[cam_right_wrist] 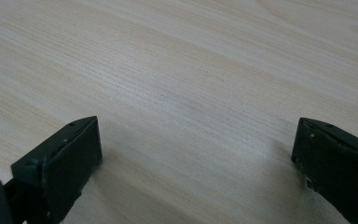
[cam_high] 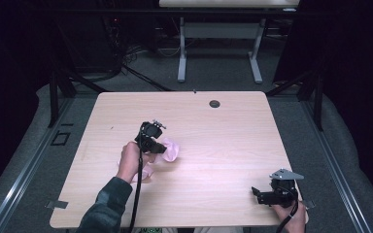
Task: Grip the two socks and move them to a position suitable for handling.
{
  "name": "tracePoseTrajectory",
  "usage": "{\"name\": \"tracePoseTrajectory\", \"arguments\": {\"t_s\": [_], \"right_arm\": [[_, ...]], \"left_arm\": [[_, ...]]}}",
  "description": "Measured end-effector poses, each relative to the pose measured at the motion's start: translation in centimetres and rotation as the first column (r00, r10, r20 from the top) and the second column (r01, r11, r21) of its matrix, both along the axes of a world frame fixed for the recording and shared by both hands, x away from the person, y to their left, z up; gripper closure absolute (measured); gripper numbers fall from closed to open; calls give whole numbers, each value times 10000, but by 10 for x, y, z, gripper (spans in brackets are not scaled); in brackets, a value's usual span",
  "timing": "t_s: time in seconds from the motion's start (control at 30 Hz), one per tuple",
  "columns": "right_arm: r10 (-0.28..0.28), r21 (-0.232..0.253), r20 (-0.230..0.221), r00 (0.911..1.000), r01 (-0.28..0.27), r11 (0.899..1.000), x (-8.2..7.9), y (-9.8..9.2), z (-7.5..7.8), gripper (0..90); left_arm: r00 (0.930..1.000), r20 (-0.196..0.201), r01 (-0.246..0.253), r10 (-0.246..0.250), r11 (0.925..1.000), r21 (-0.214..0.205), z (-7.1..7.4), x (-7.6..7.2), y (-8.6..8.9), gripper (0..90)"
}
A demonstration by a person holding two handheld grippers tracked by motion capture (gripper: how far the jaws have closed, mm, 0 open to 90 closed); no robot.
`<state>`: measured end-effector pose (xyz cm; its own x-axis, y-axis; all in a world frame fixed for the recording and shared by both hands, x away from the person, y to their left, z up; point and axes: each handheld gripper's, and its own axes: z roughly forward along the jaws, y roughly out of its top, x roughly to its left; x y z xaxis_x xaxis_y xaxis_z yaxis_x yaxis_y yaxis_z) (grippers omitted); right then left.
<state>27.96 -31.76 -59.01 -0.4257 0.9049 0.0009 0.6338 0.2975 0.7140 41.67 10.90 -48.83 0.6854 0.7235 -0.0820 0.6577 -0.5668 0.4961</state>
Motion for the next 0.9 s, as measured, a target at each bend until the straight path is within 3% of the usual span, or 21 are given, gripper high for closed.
{"name": "tracePoseTrajectory", "arguments": {"t_s": [0.17, 0.3, 0.4, 0.6, 0.9], "right_arm": [[2, -10, -3, 10000, -2, 10000, 0, 0, 0, 6], [7, 0, -5, 10000, -7, 10000, 0, 0, 0, 6], [-3, -8, -3, 10000, 3, 10000, 0, 0, 0, 6], [-1, -8, -3, 10000, 1, 10000, 0, 0, 0, 7], [8, -8, -6, 10000, -8, 10000, 0, 0, 0, 6]], "left_arm": [[9958, 71, 916, -915, 9953, -301, 16, -21, -17, 810], [9861, 145, 1659, -1655, 9852, -422, 21, -39, -33, 808], [9747, 27, 2232, -2234, 9730, -584, 18, -52, -45, 807], [9530, -423, 2955, -2998, 9515, -861, -1, -77, -64, 807], [9232, -1331, 3548, -3606, 9326, -662, -44, -96, -80, 801]]}}
